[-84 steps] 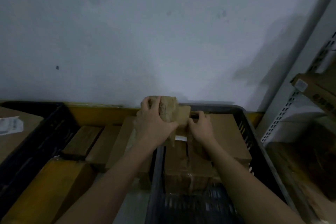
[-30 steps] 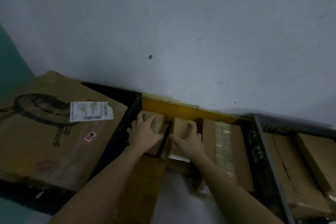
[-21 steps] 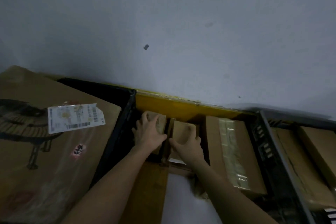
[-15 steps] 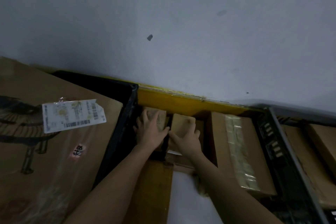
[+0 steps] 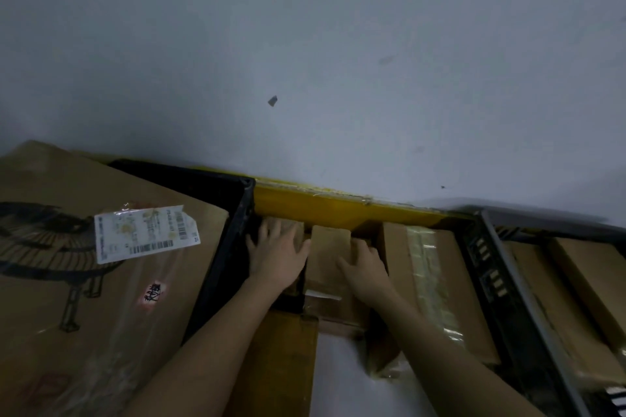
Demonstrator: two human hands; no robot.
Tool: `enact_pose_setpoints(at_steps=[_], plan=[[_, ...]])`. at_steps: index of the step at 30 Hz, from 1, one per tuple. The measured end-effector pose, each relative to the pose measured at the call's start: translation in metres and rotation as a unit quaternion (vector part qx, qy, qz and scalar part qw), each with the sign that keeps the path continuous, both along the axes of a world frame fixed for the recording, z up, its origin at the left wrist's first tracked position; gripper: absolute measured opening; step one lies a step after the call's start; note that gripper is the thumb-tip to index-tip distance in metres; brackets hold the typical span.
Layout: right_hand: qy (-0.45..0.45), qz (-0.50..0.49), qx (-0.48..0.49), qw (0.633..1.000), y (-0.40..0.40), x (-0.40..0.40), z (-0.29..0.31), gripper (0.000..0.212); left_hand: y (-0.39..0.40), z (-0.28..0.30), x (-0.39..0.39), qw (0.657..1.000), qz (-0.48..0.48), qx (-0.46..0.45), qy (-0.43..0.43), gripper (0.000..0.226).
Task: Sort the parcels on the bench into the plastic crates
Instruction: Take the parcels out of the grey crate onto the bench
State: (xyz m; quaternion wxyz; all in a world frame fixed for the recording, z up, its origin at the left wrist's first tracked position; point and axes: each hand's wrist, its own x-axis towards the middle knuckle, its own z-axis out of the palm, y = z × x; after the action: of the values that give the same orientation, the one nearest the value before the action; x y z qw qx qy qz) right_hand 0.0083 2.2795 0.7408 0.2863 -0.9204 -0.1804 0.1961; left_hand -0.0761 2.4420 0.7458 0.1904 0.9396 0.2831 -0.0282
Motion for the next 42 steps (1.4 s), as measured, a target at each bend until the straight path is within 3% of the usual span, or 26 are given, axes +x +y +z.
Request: enact_pose_setpoints(at_steps=[6, 16, 21, 25, 29, 32, 36, 39, 42], plan=[[-0.071, 0.052, -0.025, 0.996, -0.041, 0.001, 0.051, 0.023, -0.04, 0.055, 0.007, 0.998, -0.026, 0.051, -0.022, 0.047], [-0.159, 0.064, -0.01, 0.985, -0.187, 0.04, 0.119, 0.039, -0.182, 0.123, 0.051, 0.988, -0.076, 0.066, -0.12, 0.03], [-0.179, 0.007, -0.004, 0.984, -0.294, 0.08, 0.127, 0.036, -0.273, 0.132, 0.086, 0.983, -0.106, 0.039, -0.147, 0.028], [-0.2, -0.082, 0.006, 0.976, -0.376, 0.115, 0.112, 0.019, -0.344, 0.121, 0.113, 0.968, -0.136, -0.126, -0.168, 0.015], [-0.187, -0.119, -0.012, 0.975, -0.438, 0.14, 0.084, 0.012, -0.402, 0.095, 0.145, 0.934, -0.094, -0.32, -0.124, 0.023], [-0.153, -0.126, -0.046, 0.979, -0.466, 0.15, 0.064, 0.037, -0.439, 0.077, 0.158, 0.9, -0.034, -0.428, -0.071, 0.039], [-0.086, -0.156, 0.033, 0.984, -0.484, 0.152, 0.051, 0.051, -0.476, 0.06, 0.173, 0.853, 0.014, -0.52, -0.041, 0.059], [-0.063, -0.162, 0.104, 0.979, -0.492, 0.145, 0.046, 0.054, -0.494, 0.054, 0.186, 0.804, 0.094, -0.583, -0.066, 0.059], [-0.078, -0.154, 0.155, 0.973, -0.5, 0.139, 0.038, 0.049, -0.5, 0.051, 0.188, 0.792, 0.136, -0.592, -0.056, 0.053]])
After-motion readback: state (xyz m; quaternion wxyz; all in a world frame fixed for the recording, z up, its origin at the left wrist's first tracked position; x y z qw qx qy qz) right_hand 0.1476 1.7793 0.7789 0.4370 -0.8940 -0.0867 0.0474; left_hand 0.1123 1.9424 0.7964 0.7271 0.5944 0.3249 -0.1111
